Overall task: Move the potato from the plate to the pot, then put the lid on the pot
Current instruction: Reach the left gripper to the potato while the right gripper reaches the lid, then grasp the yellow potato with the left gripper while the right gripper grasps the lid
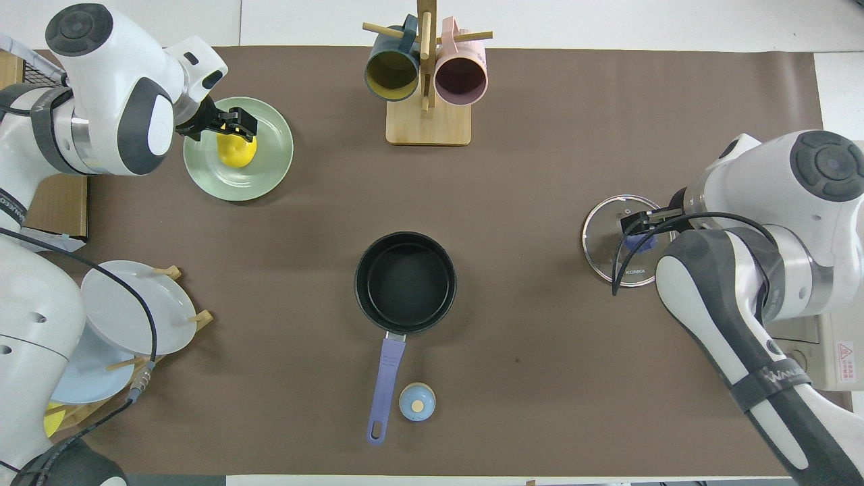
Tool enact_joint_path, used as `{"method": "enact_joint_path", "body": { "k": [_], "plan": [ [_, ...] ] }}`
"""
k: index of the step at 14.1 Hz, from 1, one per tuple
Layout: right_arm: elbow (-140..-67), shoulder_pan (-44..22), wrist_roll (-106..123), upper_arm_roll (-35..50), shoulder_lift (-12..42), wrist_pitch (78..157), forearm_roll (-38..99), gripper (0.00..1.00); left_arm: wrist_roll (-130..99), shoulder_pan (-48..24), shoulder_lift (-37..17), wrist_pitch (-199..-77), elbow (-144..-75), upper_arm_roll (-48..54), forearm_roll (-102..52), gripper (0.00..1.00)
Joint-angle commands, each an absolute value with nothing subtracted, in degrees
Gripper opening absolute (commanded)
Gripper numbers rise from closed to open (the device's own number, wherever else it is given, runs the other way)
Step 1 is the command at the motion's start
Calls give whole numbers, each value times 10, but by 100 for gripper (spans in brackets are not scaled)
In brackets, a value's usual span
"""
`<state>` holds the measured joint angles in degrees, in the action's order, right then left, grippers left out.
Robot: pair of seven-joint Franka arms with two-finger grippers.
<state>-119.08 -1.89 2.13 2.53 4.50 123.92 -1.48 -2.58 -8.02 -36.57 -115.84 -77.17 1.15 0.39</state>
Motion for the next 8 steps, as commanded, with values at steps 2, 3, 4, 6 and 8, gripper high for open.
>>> {"method": "enact_joint_path", "body": {
  "k": [2,3,4,6,8],
  "plan": [
    [-1253,-16,67,28,33,1316,-12,100,-21,-87,-365,-1216,-806,7,15,100],
    [-1256,-15,69,28,38,1321,-12,100,-21,-88,-365,-1220,-809,7,15,100],
    [-1255,-15,73,28,46,1324,-12,100,-21,-87,-365,-1225,-816,7,16,100],
    [-1256,-15,76,28,50,1327,-12,100,-21,-88,-363,-1246,-831,7,16,100],
    [-1255,-11,99,28,55,1332,-12,100,-21,-87,-362,-1252,-833,7,16,100]
  ]
}}
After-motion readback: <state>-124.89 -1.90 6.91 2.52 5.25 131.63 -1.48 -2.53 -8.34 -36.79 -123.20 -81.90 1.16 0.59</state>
